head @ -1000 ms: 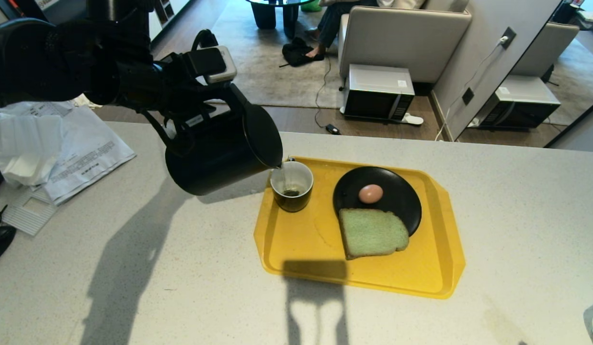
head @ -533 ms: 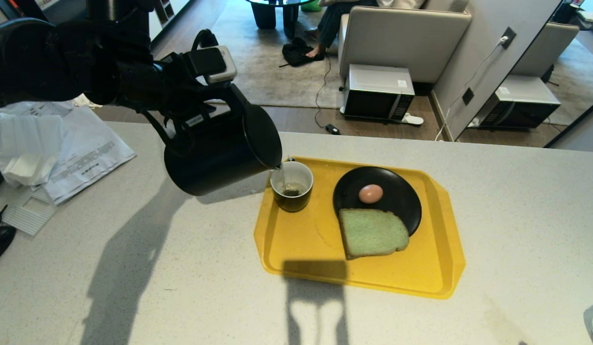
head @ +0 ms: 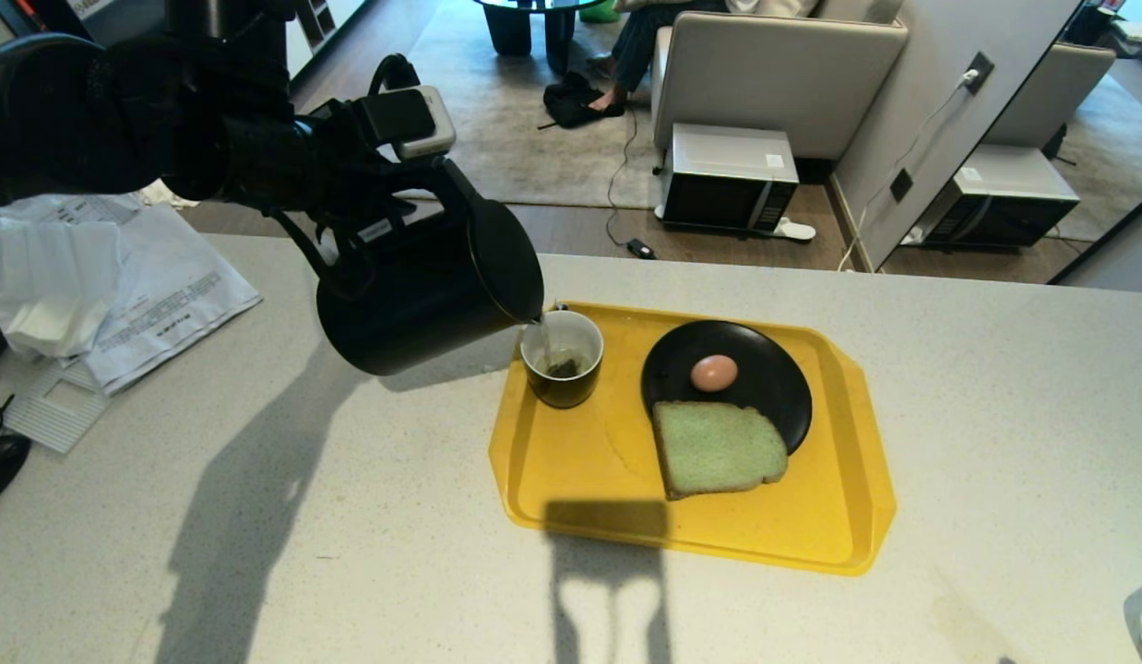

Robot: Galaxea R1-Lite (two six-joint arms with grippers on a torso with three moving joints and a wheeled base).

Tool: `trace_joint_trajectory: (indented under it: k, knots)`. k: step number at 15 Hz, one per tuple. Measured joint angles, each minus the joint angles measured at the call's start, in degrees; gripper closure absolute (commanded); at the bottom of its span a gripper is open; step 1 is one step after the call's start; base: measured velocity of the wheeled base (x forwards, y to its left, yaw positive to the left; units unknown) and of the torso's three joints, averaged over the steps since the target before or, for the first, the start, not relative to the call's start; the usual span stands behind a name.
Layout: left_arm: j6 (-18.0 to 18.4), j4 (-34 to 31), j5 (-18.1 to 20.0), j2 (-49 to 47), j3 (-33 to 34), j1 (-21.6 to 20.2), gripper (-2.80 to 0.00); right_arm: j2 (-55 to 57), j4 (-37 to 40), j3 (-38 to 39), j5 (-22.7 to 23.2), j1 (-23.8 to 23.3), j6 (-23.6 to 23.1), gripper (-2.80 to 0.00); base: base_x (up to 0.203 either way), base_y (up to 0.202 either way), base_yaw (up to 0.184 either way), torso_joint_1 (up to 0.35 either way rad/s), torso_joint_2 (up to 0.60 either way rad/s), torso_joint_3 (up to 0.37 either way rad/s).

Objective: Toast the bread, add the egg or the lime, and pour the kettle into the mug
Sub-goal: Pour water into a cup, then put the kettle back

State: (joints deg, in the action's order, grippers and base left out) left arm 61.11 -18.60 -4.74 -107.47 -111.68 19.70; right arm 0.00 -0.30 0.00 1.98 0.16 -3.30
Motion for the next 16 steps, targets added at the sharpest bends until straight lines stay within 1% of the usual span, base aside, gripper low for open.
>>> trace_joint_trajectory:
  k: [3,4,6,8,10,11,13,16]
  knots:
    - [-1.2,-0.1,0.6,0.6,0.1,0.0,0.0,0.0,0.0,0.0,0.0,0.0,0.0,0.0,0.0,0.0,0.0,0.0,0.0,0.0]
    - [-2.0,-0.1,0.7,1.0,0.1,0.1,0.0,0.0,0.0,0.0,0.0,0.0,0.0,0.0,0.0,0.0,0.0,0.0,0.0,0.0]
    - [-3.7,-0.2,2.6,2.0,0.5,0.3,0.0,0.0,0.0,0.0,0.0,0.0,0.0,0.0,0.0,0.0,0.0,0.0,0.0,0.0]
    - [-5.5,-2.0,3.1,3.3,0.8,0.4,0.0,0.0,0.0,0.0,0.0,0.0,0.0,0.0,0.0,0.0,0.0,0.0,0.0,0.0]
    - [-9.2,-3.3,3.4,4.9,1.3,0.4,0.0,0.0,0.0,0.0,0.0,0.0,0.0,0.0,0.0,0.0,0.0,0.0,0.0,0.0]
    - [-11.3,-3.3,4.3,5.7,1.7,0.4,0.0,0.0,0.0,0.0,0.0,0.0,0.0,0.0,0.0,0.0,0.0,0.0,0.0,0.0]
    - [-16.4,-3.1,7.4,7.2,2.8,0.2,0.0,0.0,0.0,0.0,0.0,0.0,0.0,0.0,0.0,0.0,0.0,0.0,0.0,0.0]
    - [-24.3,-2.3,9.3,10.0,6.2,-0.2,0.0,0.0,0.0,0.0,0.0,0.0,0.0,0.0,0.0,0.0,0.0,0.0,0.0,0.0]
